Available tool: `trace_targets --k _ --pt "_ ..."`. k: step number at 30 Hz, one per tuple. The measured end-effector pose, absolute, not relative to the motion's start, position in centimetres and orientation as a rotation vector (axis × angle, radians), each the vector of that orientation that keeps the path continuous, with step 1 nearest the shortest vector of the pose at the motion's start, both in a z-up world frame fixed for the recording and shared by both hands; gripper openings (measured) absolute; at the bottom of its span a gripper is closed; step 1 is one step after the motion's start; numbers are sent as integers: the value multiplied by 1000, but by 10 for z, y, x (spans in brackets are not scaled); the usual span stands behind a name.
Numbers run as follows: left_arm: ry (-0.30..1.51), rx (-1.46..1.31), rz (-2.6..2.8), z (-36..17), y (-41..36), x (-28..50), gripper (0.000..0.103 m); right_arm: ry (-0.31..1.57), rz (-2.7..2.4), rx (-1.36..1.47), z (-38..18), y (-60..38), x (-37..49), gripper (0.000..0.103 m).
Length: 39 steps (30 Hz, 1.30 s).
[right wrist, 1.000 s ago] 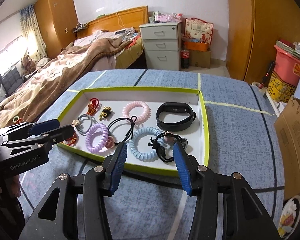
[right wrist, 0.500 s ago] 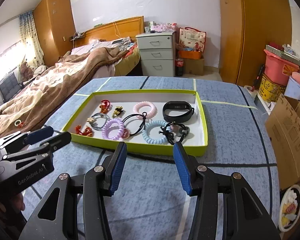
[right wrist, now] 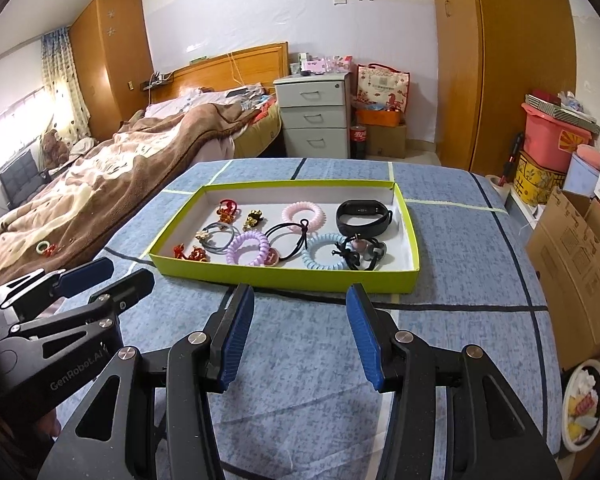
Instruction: Organize jewelry
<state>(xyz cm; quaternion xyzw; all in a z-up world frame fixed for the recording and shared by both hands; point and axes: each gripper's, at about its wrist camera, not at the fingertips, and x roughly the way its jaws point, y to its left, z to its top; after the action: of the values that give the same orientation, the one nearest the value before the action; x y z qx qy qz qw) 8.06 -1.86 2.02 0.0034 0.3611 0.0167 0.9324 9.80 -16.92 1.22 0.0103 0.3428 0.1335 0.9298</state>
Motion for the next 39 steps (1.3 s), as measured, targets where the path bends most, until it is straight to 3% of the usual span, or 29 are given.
trace_targets --k 39 --pt "753 -17 43 20 -15 75 50 706 278 38 9 -164 92 49"
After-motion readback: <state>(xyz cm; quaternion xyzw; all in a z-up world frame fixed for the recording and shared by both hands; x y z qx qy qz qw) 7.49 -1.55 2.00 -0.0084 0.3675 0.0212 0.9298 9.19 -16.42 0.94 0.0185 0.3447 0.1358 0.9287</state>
